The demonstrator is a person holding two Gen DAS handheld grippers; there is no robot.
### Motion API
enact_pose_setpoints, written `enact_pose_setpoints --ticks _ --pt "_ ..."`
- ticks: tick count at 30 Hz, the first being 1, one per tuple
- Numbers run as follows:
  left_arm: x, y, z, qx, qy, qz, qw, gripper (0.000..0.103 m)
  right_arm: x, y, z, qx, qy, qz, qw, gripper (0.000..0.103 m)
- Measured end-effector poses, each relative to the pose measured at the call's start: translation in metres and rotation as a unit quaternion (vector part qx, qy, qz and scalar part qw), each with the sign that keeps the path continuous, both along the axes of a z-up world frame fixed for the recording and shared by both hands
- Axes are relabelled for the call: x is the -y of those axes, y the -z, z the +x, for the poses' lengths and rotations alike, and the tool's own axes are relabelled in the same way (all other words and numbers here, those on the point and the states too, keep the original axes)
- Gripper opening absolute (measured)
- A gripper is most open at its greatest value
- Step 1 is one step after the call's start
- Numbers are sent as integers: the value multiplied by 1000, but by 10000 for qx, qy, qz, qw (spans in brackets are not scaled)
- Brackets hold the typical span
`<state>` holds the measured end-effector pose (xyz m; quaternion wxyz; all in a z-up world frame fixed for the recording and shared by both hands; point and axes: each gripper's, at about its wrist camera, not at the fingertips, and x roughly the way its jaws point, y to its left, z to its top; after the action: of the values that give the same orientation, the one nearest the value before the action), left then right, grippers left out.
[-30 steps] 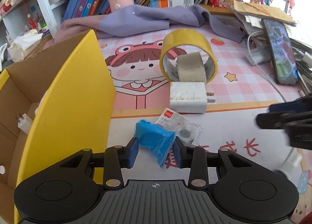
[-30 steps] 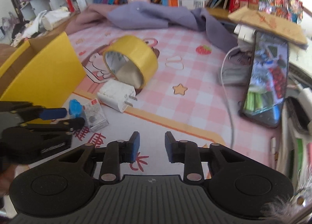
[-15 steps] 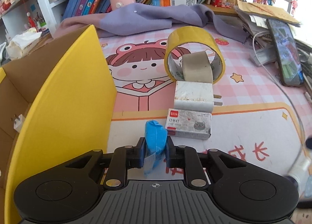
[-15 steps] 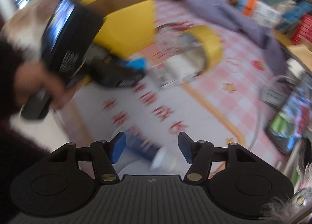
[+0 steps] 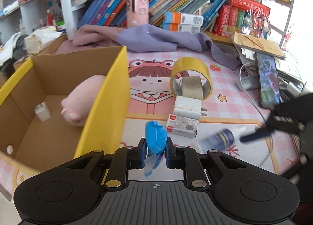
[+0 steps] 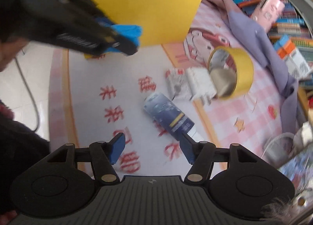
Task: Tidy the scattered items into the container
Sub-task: 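Grasp the white spray bottle with the right gripper while the left gripper holds the blue item, then carry the spray bottle with the right gripper while the left gripper carries the blue item toward the yellow box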
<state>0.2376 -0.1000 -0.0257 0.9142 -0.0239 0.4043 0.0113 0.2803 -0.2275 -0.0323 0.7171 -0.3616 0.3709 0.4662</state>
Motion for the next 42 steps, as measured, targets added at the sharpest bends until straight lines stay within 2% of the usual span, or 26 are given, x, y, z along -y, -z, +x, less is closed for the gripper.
enact_pose_setpoints --ticks 4,6,7,9,11,14,17,21,24,26,28,30,34,42 --pt "0 -3 -9 21 -32 3 10000 17 -21 15 21 471 -430 -271 9976 62" --pt "0 -6 -13 50 -32 38 10000 17 -30 22 34 554 -607 -354 9960 60" --pt "0 -7 -16 61 -41 55 10000 17 -33 24 41 513 -627 -398 9959 55" --pt "-2 -10 -20 71 -75 63 9999 17 -37 24 57 130 -526 -356 9979 53" --pt "-3 -12 -24 91 -96 41 9999 17 -36 20 63 -161 -352 -375 9985 41" --pt "-5 -15 -29 120 -54 24 9999 17 -29 15 55 -609 -113 -453 9971 31" --pt "-4 -15 -29 118 -1 -12 9999 17 -22 14 42 -872 76 -400 9954 31" --pt "-1 -13 -28 80 101 -17 9999 17 -27 18 27 -660 26 -136 9977 37" --pt "3 -15 -32 79 186 38 9998 17 -39 24 30 -588 -54 -75 9982 38" --pt "4 -17 -35 84 207 84 9997 17 -42 24 34 -703 -71 -37 9975 35" --pt "3 -19 -39 93 217 103 9997 17 -40 24 40 -906 63 -4 9959 31" --pt "3 -20 -42 86 222 79 9997 17 -39 24 43 -1026 218 58 9945 31" --pt "0 -19 -45 81 237 16 9997 17 -40 22 37 -973 520 83 9939 30" --pt "-3 -25 -49 74 541 -122 9984 17 -13 -7 12 -811 1389 691 9846 30"
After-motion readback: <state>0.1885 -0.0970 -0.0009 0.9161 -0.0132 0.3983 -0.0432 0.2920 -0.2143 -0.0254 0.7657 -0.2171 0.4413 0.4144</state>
